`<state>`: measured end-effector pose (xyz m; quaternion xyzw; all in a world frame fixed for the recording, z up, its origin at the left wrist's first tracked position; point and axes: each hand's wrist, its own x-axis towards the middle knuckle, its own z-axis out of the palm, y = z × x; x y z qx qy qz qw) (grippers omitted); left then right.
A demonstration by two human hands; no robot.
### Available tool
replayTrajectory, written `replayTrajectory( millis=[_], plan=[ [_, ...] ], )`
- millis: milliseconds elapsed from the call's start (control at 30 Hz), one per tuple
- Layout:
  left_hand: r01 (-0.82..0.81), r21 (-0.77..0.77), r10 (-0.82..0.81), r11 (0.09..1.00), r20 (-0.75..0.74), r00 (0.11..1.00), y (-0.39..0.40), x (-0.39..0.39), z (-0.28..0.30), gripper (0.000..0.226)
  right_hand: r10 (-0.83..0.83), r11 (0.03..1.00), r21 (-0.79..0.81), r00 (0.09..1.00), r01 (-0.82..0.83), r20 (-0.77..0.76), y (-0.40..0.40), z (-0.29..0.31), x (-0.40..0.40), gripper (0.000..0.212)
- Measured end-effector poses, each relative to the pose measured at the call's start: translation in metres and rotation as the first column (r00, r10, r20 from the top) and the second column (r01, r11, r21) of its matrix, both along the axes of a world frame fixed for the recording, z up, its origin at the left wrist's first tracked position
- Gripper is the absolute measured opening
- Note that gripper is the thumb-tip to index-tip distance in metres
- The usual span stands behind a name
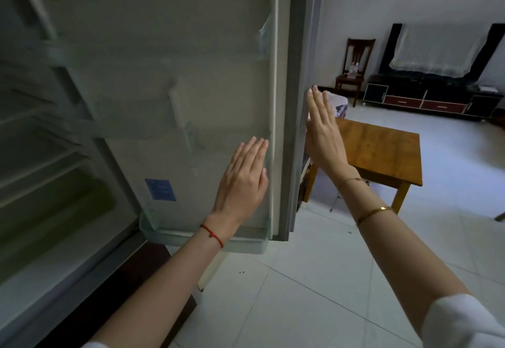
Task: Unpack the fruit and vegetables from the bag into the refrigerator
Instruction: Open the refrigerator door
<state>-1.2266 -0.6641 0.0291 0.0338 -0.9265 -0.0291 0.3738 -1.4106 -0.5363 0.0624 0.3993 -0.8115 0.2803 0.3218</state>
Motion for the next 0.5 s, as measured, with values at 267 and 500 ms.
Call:
replayTrajectory(
  millis=[267, 500],
  plan=[
    [-0.072, 0.011, 0.071, 0.997, 0.023, 0.997, 0.000, -0.049, 0.006, 0.052, 0.155, 0.987, -0.047, 0.982, -0.151, 0.112, -0.020, 0.010, -0.060, 0.056],
    [-0.187, 0.028, 0.185, 0.982, 0.065, 0.981, 0.000, -0.085, 0.008, 0.053, 0.244, 0.970, -0.053, 0.957, -0.239, 0.157, -0.038, 0.014, -0.101, 0.053]
  ],
)
